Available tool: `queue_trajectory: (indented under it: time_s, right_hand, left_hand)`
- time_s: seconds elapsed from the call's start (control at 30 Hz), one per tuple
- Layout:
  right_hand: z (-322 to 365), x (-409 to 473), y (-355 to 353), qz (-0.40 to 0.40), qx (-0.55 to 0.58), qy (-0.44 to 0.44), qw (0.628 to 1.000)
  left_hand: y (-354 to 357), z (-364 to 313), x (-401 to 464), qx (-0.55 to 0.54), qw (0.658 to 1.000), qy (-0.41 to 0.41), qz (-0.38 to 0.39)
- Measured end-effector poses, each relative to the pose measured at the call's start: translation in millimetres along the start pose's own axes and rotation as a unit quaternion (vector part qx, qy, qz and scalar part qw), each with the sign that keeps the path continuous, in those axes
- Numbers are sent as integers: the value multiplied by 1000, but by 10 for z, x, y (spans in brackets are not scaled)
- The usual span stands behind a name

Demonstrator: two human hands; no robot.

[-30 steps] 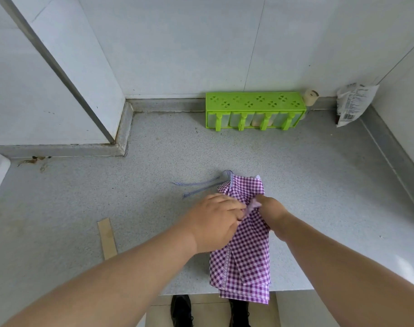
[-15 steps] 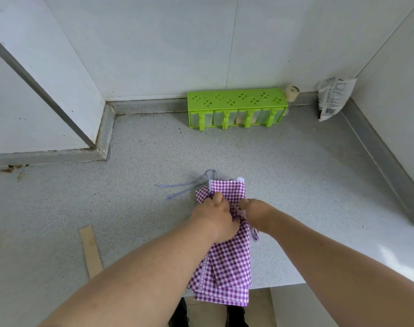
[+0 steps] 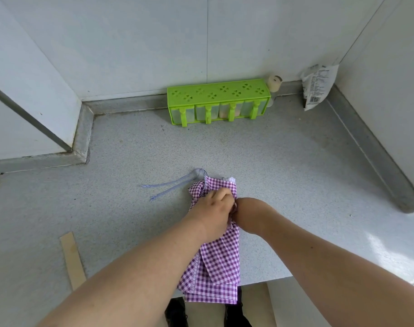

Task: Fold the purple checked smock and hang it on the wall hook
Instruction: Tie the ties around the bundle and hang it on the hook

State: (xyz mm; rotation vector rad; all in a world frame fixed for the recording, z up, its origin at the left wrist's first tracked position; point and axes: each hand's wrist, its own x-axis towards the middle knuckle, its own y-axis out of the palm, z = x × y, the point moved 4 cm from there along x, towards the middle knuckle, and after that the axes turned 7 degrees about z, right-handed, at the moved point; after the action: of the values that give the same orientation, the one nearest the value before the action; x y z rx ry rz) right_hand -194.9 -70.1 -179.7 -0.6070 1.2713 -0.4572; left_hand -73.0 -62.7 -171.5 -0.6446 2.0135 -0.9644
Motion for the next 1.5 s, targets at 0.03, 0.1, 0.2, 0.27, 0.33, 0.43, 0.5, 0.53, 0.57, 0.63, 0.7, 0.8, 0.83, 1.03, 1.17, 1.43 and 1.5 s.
queue_trajectory:
  time_s: [0.03, 0.1, 0.2, 0.27, 0.33, 0.43, 0.5, 0.53, 0.57, 0.63, 0.7, 0.8, 0.83, 1.03, 1.17, 1.43, 1.5]
  right_hand:
    - [-6, -10, -5, 2, -2, -9, 1000]
    - [-35, -22, -8, 8, -2, -29, 1000]
    - [-122, 1, 25, 5, -20, -31, 999]
    - [-168, 17, 19, -11, -19, -10, 1000]
    - [-205, -2, 1, -25, 1, 13, 1000]
    - [-221, -46, 9, -42, 31, 24, 998]
    - [-252, -72, 52, -59, 50, 27, 997]
    - [-281, -87, 79, -69, 60, 27, 995]
    - [-318, -100, 103, -77, 73, 26, 994]
    - [-380, -115, 145, -88, 94, 27, 991]
    - [-432, -110, 193, -84, 100, 39, 991]
    - [-452, -102, 230, -82, 104, 47, 990]
    - [-452, -112, 217, -88, 106, 41, 990]
    - [-529, -205, 110, -123, 121, 32, 984]
    - [-598, -187, 43, -142, 211, 82, 964]
    - [-318, -179, -91, -152, 330, 65, 929]
    - [-260, -184, -79, -170, 298, 63, 937]
  left_hand:
    - [7, 21, 10, -12, 1000, -5, 14]
    - [26, 49, 35, -16, 999, -15, 47]
    - [31, 63, 96, -38, 995, -48, 84]
    - [43, 51, 128, -40, 992, -63, 102]
    - [66, 28, 159, -37, 991, -70, 107]
    - [96, 37, 182, -38, 991, -74, 101]
    - [121, 49, 177, -31, 991, -75, 105]
    - [131, 48, 177, -25, 991, -75, 104]
    - [143, 47, 180, -22, 992, -76, 101]
    - [159, 57, 176, -21, 993, -76, 92]
    - [156, 59, 185, -28, 993, -75, 88]
    - [150, 62, 180, -42, 992, -75, 90]
    - [146, 62, 182, -45, 992, -75, 92]
    - [101, 66, 205, -195, 972, -100, 90]
    - [85, 130, 264, -234, 964, -97, 74]
    - [54, 146, 262, -317, 942, -105, 36]
    - [43, 145, 257, -312, 944, -107, 8]
